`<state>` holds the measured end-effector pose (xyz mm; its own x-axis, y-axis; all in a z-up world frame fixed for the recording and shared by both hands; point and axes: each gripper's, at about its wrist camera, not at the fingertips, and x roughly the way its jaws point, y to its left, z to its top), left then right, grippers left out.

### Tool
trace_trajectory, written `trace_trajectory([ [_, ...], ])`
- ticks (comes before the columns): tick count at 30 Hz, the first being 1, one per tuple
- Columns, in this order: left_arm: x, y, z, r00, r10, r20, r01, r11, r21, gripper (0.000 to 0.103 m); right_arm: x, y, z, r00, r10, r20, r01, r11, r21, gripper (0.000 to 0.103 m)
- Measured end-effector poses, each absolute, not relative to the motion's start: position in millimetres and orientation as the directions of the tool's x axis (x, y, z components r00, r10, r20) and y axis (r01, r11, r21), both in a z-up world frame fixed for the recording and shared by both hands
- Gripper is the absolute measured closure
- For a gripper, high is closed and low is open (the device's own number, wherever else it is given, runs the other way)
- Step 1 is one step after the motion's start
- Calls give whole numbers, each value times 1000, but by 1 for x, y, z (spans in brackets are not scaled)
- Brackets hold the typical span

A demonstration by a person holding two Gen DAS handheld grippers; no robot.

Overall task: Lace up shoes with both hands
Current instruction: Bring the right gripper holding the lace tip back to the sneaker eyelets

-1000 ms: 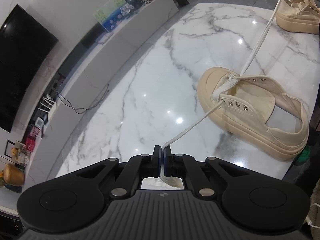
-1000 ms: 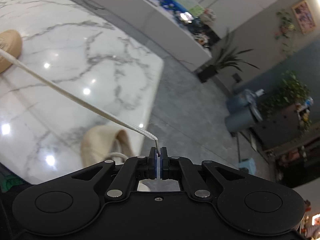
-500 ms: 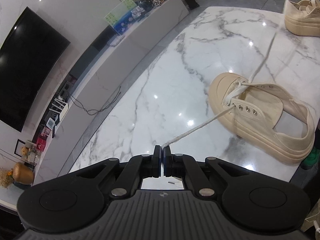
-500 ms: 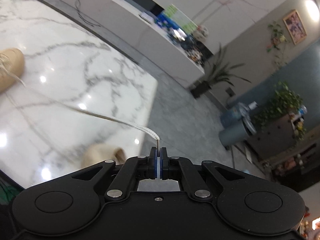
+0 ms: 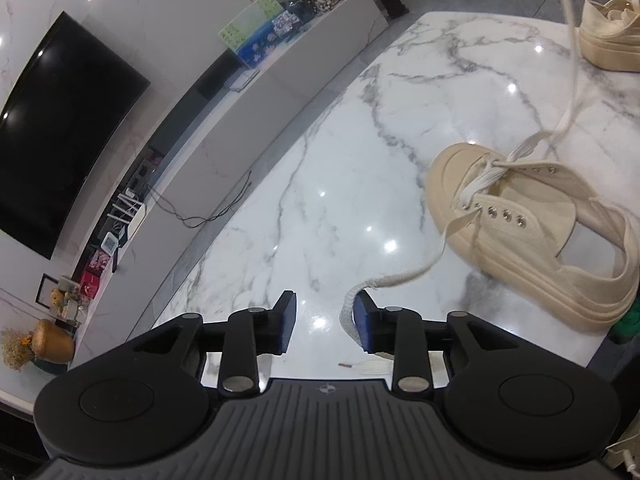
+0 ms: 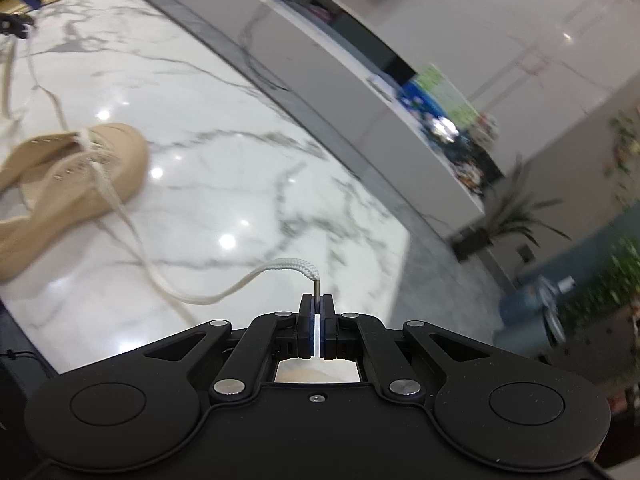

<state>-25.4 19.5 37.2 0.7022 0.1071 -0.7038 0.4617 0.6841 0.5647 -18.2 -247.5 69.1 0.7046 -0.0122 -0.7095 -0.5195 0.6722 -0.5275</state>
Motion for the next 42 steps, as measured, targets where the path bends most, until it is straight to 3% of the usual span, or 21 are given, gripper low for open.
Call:
trace_trajectory([
  [8, -25, 9, 37, 705, 47, -708, 496, 681, 539, 57, -16, -203, 60, 655, 101, -749, -633, 614, -471, 102],
  [21, -23, -11, 30, 614, -144, -776, 616, 703, 356, 58, -8, -156, 38, 543, 220, -810, -785, 476, -397, 102],
  [31, -21, -29, 8, 543, -212, -812, 679, 680, 276, 59, -4, -126, 30, 440, 322, -838, -875, 362, -320, 102],
  [39, -19, -35, 15, 540, -266, -799, 699, 670, 250, 59, 1, -111, 27, 422, 338, -841, -894, 309, -325, 102],
  [42, -13, -30, 12, 555, -221, -802, 682, 673, 286, 59, 1, -109, 26, 424, 335, -841, -896, 295, -333, 102],
])
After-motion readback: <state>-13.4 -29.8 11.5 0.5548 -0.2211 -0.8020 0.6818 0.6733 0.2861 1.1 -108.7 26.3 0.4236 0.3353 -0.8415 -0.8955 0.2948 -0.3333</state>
